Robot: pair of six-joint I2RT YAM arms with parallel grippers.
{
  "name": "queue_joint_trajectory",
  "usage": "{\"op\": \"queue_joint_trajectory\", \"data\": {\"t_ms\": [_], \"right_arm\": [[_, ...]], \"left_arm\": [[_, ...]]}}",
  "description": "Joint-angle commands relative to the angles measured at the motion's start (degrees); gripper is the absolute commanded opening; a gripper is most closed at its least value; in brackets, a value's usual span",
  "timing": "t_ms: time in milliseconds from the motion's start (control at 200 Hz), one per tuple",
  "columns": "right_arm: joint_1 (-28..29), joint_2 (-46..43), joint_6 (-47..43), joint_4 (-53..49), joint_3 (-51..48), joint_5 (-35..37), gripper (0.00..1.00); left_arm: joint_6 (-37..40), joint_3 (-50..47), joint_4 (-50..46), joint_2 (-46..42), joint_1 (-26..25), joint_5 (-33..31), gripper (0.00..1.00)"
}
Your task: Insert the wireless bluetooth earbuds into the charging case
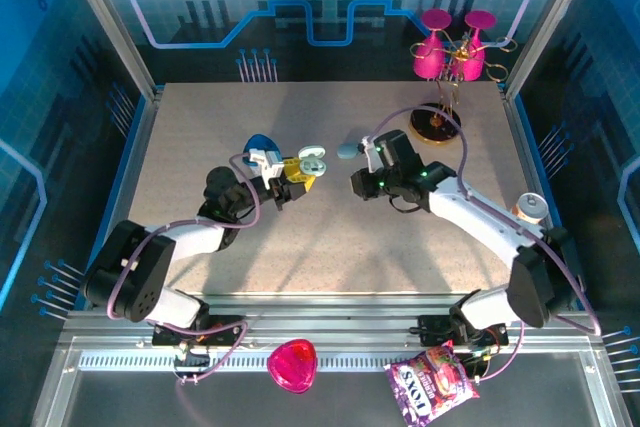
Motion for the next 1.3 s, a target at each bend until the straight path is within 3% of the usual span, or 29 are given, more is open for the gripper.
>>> {"op": "queue_joint_trajectory", "data": {"t_ms": [0,240,630,1296], "right_arm": [[2.20,-3.22,-3.09,-6.28,4.81,5.64,0.20],[9.39,-1.68,-6.36,-9.32,14.66,10.46,0.20],[16.06,7.63,-11.02,-8.49,28.42,9.76,0.19],[17.93,11.64,-11.69,-10.07,29.56,11.05,0.20]], "left_arm": [[1.34,0.11,2.28,0.89,0.37,-1.10,0.31],[2.35,0.24,1.44,1.23,0.25,-0.49,0.31],[1.72,-0.15,0.76,-0.87,-0.21,0.17,0.31],[2.56,-0.05,-0.81,-3.51,-0.57,-0.78,0.30]]}}
